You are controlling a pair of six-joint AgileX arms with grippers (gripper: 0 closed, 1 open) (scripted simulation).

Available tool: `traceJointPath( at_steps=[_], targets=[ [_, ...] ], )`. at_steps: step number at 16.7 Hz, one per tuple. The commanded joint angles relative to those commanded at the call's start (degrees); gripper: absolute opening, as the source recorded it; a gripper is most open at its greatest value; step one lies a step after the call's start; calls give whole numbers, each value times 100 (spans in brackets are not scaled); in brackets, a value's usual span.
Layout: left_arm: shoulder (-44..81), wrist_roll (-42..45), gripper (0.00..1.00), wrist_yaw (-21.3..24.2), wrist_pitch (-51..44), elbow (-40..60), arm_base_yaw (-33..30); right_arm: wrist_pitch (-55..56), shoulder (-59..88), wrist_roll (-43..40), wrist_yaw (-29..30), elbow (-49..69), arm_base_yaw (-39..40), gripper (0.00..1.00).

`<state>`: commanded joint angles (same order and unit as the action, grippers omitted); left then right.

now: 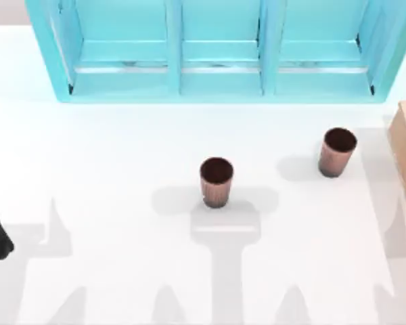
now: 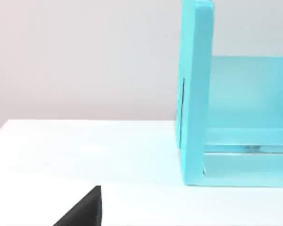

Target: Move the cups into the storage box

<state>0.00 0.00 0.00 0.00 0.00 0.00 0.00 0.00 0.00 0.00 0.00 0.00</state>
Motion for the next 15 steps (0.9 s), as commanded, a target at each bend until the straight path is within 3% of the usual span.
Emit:
traceJointPath(
  at_steps=[7,15],
  targets=[
    [0,0,100,0,0,0,0,-786,766,129,-134,887,212,100],
    [0,0,100,0,0,0,0,-4153,4839,361,-230,4766,855,100]
  ],
)
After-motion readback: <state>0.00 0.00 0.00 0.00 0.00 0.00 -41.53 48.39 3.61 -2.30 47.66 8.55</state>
